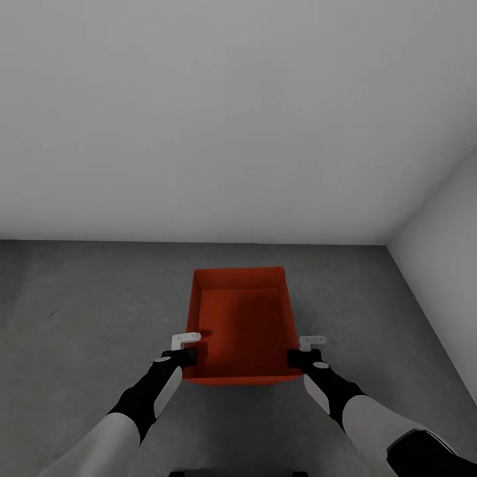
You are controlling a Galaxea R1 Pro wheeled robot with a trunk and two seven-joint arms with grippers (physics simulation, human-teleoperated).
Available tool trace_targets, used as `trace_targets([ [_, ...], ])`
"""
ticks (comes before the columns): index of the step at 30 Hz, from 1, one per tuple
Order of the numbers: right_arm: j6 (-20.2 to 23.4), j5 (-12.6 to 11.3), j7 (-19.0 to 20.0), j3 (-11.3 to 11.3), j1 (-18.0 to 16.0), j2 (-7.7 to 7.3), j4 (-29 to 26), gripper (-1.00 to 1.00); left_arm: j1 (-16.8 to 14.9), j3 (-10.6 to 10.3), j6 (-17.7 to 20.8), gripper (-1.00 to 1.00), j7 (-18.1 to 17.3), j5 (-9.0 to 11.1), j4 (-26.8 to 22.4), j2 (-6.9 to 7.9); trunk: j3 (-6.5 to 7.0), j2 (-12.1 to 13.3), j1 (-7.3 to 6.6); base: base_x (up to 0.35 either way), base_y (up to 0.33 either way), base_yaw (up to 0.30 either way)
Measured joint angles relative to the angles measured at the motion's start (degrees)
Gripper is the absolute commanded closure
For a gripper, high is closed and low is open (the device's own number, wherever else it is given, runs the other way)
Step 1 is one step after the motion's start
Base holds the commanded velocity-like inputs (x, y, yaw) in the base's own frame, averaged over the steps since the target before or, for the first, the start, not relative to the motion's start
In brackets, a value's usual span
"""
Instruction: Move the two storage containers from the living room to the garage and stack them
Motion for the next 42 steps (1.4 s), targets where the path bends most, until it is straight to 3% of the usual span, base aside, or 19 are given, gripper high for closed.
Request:
trace_targets([
  [25, -0.1, 0.0, 0.0, 0.0, 0.0, -0.02, 0.0, 1.00, 0.0, 0.0, -0.1, 1.00, 0.0, 0.0, 0.0, 0.00, 0.00, 0.0, 0.00, 0.000, 0.000, 0.000],
  [42, -0.1, 0.0, -0.1, 0.0, 0.0, -0.08, -0.3, 1.00, 0.0, 0.0, -0.3, 1.00, 0.0, 0.0, -0.1, 0.00, -3.06, -6.8, 3.74, 0.000, 0.000, 0.000],
])
